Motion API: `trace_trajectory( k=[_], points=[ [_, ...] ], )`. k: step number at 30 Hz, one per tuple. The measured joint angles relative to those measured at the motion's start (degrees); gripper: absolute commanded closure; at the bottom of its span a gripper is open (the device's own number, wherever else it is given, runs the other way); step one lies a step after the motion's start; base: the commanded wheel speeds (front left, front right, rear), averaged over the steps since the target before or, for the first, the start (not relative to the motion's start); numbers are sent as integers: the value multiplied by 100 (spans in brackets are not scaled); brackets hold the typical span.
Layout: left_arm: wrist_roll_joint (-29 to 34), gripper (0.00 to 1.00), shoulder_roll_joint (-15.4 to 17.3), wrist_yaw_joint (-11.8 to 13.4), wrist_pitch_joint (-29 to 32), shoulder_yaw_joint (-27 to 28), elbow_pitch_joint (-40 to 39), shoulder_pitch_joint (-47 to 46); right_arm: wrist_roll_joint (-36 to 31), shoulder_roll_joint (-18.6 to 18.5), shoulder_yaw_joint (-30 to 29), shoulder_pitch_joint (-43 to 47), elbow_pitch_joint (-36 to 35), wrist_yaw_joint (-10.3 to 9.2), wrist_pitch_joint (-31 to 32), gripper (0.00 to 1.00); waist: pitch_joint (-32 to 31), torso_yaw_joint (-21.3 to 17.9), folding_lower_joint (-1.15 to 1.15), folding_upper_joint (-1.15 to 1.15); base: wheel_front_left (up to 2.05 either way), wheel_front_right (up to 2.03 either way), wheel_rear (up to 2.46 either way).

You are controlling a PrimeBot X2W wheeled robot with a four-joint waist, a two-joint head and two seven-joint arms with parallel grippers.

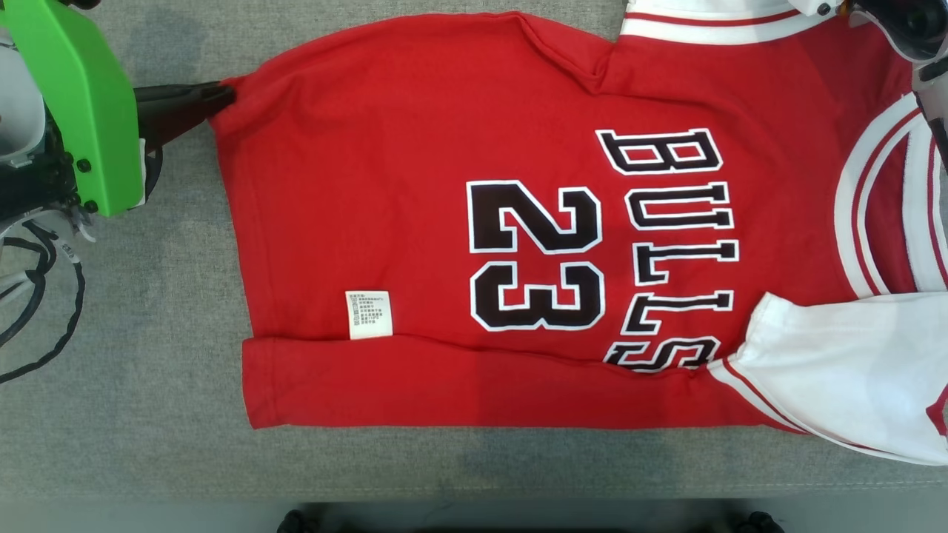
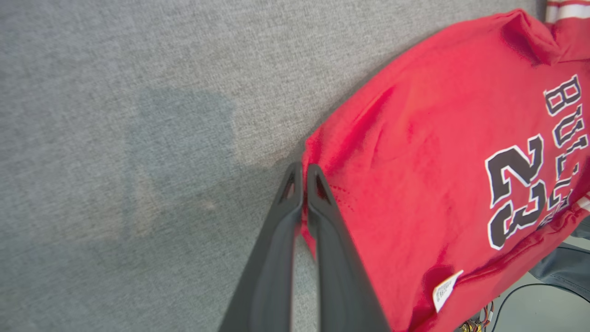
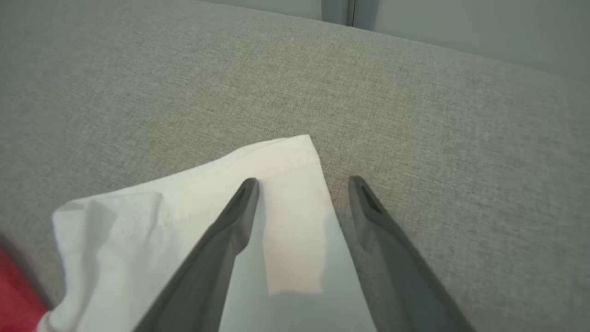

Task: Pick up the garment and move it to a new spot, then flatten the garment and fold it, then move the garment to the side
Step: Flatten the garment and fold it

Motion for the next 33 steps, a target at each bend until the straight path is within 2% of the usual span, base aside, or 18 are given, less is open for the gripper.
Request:
trace_trajectory(
  k=[7,10,13,14,19,21,22,23,25,27,33],
  points=[
    [13,100,-54,-52,-32,-37,20,-32,-57,22,51,-95,81,1,55,0,59,70,0,0,0,0,0],
    [33,100,-71,-69,-63,-62,42,-32,-59,24,58,-112,119,1,55,9,61,85,0,0,0,0,0],
    [34,100,-97,-76,-73,-70,56,-34,-60,20,57,-151,160,1,56,9,67,100,0,0,0,0,0],
    [34,100,-113,-82,-74,-76,64,-34,-60,19,57,-153,176,1,56,14,69,107,0,0,0,0,0],
    [33,100,-171,-93,-74,-87,51,-66,-59,-14,12,-216,198,0,158,51,103,148,0,0,0,0,0],
    [33,100,-197,-113,-82,-91,67,-113,-59,-32,12,-257,219,1,157,56,128,175,0,0,0,0,0],
    [33,100,-197,-113,-82,-91,67,-113,-59,-32,12,-257,219,1,157,61,128,175,0,0,0,0,0],
    [33,100,-198,-131,-88,-91,73,-118,-59,-30,12,-263,227,1,156,71,135,185,0,0,0,0,0],
    [33,100,-197,-136,-108,-90,91,-118,-59,-26,12,-274,232,4,156,78,145,198,0,0,0,0,0],
    [33,100,-200,-138,-124,-89,114,-122,-59,-25,12,-283,238,8,156,100,157,210,0,0,0,0,0],
    [35,100,-199,-144,-175,-77,171,-125,-46,-16,-20,-299,249,15,138,100,168,210,0,0,0,0,0]
  ],
)
